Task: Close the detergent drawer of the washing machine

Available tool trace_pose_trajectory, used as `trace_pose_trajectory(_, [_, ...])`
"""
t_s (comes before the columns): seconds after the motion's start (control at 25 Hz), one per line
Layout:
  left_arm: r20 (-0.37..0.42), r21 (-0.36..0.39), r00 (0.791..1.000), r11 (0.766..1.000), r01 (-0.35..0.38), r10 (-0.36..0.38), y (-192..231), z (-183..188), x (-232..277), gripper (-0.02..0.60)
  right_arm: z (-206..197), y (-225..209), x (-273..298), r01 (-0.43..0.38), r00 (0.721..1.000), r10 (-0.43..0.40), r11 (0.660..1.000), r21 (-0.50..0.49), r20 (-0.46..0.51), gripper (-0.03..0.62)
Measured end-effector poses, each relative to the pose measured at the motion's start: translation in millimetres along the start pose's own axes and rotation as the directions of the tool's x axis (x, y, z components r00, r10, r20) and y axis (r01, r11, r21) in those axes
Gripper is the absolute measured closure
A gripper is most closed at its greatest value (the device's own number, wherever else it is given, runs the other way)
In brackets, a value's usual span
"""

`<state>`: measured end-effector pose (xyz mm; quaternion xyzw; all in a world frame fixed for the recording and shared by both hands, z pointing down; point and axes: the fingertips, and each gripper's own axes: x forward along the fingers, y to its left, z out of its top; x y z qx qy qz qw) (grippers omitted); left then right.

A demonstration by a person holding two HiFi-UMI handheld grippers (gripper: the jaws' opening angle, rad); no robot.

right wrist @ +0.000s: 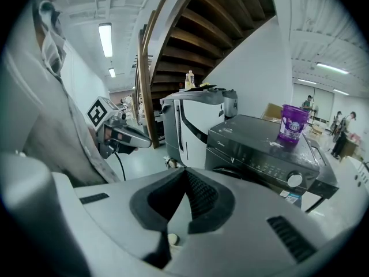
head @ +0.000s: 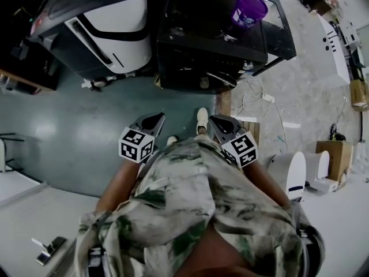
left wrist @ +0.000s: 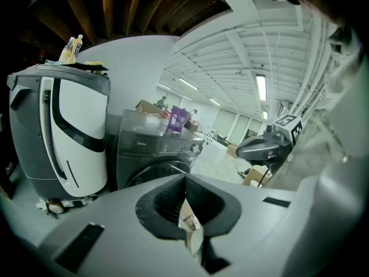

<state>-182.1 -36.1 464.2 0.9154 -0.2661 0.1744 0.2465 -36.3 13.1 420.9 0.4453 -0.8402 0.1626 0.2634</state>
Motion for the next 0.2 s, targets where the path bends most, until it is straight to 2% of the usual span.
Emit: trace_pose_trajectory(0.2, [0.005, -0.004, 1.000, 1.000, 0.003, -0.003, 5.2, 8.6, 8.3, 0.557, 1.8, -8.2, 1.5, 0.004, 1.000, -0.004, 1.000, -0.002, -0.003, 0.572])
